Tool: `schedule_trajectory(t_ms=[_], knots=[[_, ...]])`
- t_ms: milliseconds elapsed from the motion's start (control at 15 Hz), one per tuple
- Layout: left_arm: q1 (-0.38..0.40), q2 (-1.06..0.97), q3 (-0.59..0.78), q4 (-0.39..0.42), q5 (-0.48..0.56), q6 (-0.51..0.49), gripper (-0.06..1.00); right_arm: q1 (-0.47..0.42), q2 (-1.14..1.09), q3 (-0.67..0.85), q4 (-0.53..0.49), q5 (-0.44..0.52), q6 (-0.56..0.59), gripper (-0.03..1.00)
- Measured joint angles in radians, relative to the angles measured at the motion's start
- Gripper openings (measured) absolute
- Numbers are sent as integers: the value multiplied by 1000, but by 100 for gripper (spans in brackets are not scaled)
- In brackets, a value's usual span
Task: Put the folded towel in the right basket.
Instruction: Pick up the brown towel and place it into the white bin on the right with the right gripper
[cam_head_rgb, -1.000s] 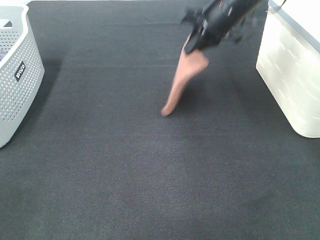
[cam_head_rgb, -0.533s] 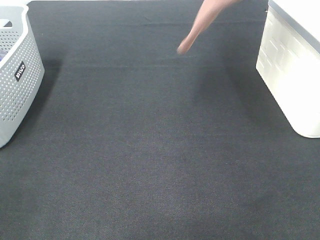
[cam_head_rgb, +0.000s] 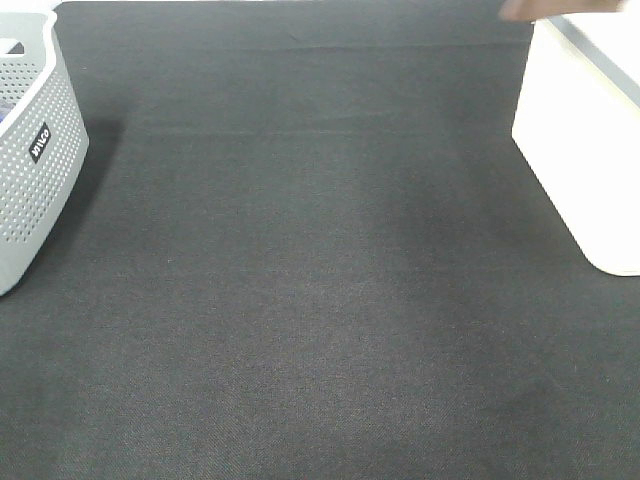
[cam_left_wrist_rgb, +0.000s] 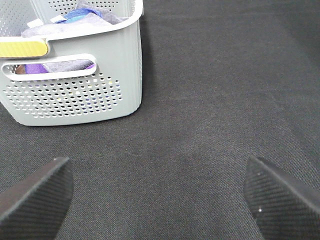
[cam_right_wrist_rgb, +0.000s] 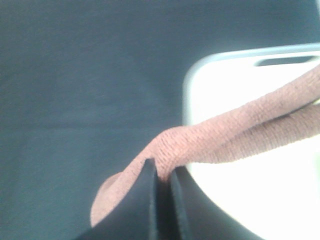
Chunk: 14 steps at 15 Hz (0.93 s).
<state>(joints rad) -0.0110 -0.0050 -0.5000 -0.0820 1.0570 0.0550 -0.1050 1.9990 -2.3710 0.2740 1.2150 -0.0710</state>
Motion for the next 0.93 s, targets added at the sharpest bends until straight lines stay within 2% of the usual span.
schedule_trajectory(t_ms=[333, 667, 933], knots=[[0, 0, 0, 0, 0, 0, 88, -143, 0, 146, -3, 1, 0, 1], [0, 0, 0, 0, 0, 0, 88, -156, 34, 278, -85, 6, 43, 1], [0, 0, 0, 0, 0, 0, 88, -156, 61, 295, -110, 6, 77, 2]])
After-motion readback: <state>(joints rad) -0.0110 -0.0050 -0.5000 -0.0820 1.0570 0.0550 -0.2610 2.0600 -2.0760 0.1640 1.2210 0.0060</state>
